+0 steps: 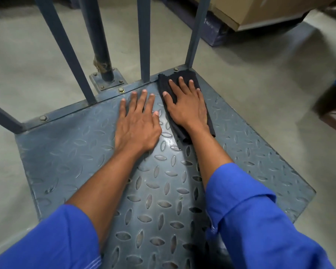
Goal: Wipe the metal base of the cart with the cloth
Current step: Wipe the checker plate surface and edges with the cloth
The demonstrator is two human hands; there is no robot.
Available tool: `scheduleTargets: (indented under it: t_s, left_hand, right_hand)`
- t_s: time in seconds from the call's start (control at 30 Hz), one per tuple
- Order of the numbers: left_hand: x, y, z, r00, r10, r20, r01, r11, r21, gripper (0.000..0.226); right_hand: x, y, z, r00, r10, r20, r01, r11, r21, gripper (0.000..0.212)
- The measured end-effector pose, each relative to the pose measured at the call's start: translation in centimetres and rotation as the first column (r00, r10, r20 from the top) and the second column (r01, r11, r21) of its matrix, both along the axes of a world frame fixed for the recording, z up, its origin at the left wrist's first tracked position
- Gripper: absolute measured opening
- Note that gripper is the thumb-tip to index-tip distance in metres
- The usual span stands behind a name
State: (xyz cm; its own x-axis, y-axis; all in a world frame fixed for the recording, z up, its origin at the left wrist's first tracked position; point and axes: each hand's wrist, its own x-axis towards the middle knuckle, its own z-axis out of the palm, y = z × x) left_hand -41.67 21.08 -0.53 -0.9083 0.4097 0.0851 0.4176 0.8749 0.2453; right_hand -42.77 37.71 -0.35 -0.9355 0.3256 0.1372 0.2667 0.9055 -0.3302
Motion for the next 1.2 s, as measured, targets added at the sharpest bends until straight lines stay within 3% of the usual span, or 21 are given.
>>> scheduleTargets:
  t_s: [0.27,0.43,0.57,0.93,1.2]
  left_hand:
    - [-0.1,0.1,0.0,1.000,-0.003,-0.010,0.003,1.000,0.012,0.064]
    - [-0.1,0.0,-0.1,1.000,-0.014,-0.019,0.014,1.000,0.021,0.064]
    - [-0.1,0.1,-0.3,1.000,-0.007,-0.017,0.008,1.000,0.019,0.064]
    - [-0.7,1.7,-0.3,0.998,-0.020,-0.068,0.022,0.999,0.024,0.064]
    - [-2.0,4.3,-0.5,0.994,-0.069,-0.081,0.069,0.998,0.005,0.065]
  right_hand:
    - [-3.1,1.2,0.6,0.996,-0.023,0.090,0.019,0.999,0.048,0.063]
    - [0.9,1.0,0.6,0.997,0.004,0.078,-0.008,0.999,0.041,0.064]
    - [3.1,2.5,0.0,0.990,-0.111,0.087,0.108,0.993,0.038,0.067]
    - [-5.6,4.0,0.5,0.959,-0.265,0.103,0.259,0.963,0.072,0.070]
    - [-8.6,4.7,0.6,0.951,-0.289,0.112,0.286,0.957,0.044,0.055]
